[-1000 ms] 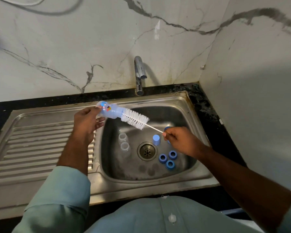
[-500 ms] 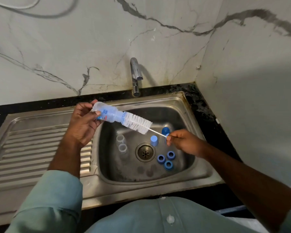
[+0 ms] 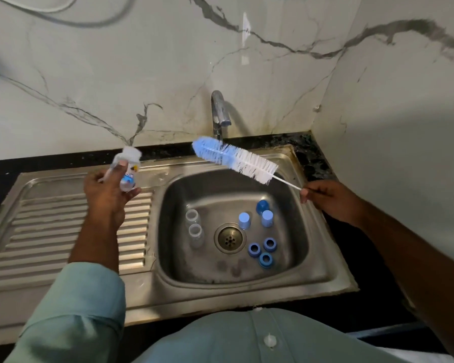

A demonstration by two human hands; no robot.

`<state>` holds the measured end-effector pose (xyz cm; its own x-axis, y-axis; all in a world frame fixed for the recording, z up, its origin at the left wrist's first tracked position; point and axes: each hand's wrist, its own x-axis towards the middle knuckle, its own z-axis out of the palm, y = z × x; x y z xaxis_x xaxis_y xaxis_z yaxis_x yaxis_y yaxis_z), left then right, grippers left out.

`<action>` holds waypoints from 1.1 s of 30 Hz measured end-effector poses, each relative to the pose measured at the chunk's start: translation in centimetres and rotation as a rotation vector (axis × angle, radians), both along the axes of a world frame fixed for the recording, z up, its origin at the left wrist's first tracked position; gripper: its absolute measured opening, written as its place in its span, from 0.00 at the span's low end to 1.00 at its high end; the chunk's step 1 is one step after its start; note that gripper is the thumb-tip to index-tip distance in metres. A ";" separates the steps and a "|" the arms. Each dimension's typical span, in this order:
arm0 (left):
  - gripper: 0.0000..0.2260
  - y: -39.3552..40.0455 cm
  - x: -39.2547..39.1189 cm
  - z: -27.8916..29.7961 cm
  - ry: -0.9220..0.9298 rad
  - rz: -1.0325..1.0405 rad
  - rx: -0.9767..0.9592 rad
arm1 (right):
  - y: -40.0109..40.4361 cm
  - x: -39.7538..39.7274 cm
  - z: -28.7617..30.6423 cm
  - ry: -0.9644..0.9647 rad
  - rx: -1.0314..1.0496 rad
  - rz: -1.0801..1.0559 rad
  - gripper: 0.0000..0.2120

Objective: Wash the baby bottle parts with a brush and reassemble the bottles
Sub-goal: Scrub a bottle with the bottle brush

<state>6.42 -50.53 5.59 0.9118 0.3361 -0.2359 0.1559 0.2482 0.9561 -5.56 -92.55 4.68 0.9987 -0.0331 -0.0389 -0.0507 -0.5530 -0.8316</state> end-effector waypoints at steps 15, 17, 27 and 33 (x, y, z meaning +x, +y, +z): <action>0.14 -8.3 -7.0 -2.3 0.039 -0.281 -0.018 | 10.0 -3.1 -2.3 -0.317 -0.609 0.033 0.11; 0.14 -7.9 -7.2 -2.3 0.011 -0.299 -0.002 | 9.3 -3.8 -1.9 -0.339 -0.687 0.008 0.10; 0.16 -9.2 -8.8 -2.3 -0.079 -0.316 -0.048 | 9.6 -3.8 -1.4 -0.328 -0.712 0.009 0.06; 0.19 -10.2 -9.5 -2.5 -0.061 -0.306 -0.040 | 10.9 -2.5 -1.2 -0.283 -0.774 0.041 0.10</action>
<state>-3.04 -60.69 3.14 0.9821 0.0358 -0.1850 0.1716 0.2359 0.9565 -8.06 -81.70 3.48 0.9684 0.0894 0.2329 0.1362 -0.9717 -0.1930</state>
